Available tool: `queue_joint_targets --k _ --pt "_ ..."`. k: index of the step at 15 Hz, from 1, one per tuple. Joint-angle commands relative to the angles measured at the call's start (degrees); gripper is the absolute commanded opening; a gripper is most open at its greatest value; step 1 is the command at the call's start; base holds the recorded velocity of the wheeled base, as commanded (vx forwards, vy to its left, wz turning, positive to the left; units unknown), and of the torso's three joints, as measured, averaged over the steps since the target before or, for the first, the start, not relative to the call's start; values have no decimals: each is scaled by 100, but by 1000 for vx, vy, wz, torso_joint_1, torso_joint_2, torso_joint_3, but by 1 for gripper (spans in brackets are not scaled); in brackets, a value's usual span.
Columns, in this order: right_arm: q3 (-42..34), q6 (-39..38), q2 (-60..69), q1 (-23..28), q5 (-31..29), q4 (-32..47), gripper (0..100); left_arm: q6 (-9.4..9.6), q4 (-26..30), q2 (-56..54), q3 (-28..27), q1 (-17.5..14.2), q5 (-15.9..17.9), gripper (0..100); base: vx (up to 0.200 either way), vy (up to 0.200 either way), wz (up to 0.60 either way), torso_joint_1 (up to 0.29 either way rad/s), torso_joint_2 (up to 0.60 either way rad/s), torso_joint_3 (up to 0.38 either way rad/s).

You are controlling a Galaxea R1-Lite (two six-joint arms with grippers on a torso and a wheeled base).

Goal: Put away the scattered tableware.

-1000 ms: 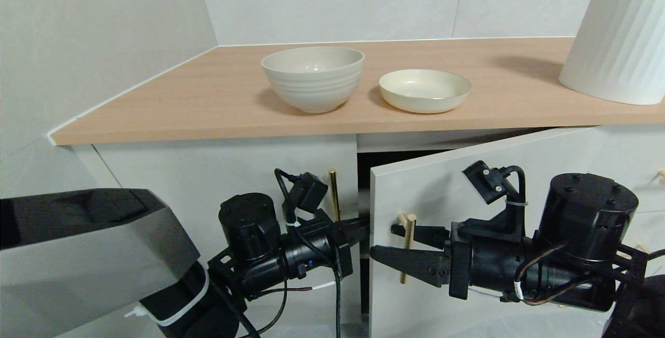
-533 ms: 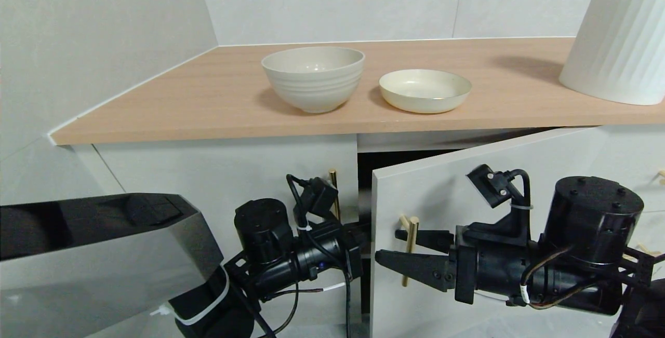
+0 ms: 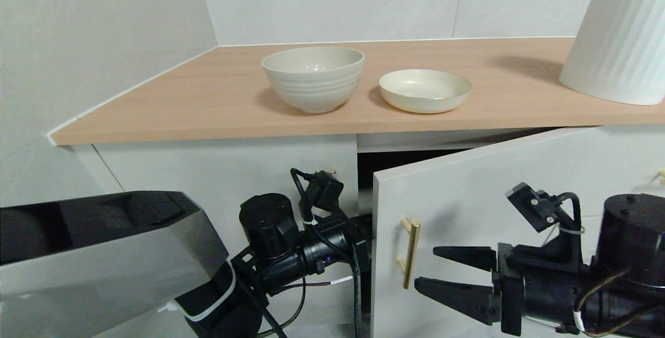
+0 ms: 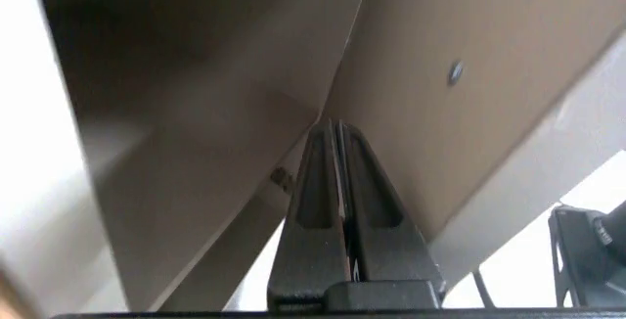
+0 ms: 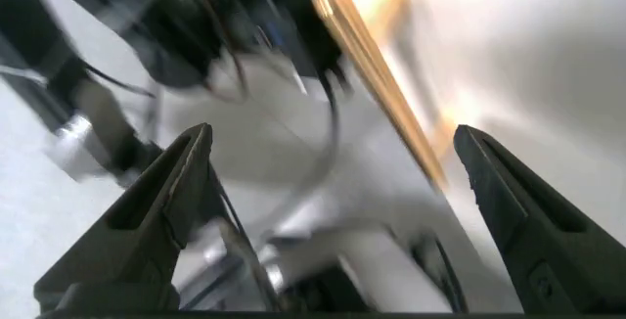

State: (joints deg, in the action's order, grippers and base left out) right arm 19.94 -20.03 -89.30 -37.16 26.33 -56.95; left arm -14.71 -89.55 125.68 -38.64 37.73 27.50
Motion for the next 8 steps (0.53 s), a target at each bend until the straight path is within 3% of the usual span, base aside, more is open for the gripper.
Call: queue_joint_targets --k 1,3,6,8 --pt "-166 421 1090 -169 -823 1099 100 -32 78 -123 -56 15 1 0 0 0 0 0 0 0" --pt "18 737 1582 -679 -2299 2057 100 -32 412 -360 -152 15 18 0 0 0 0 0 0 0" --pt "124 737 2048 -767 -2369 3032 100 -40 1001 -668 -275 15 106 0 0 0 0 0 0 0" --pt "168 737 2048 -767 -2361 3278 100 -119 1001 -501 -258 94 115 0 0 0 0 0 0 0"
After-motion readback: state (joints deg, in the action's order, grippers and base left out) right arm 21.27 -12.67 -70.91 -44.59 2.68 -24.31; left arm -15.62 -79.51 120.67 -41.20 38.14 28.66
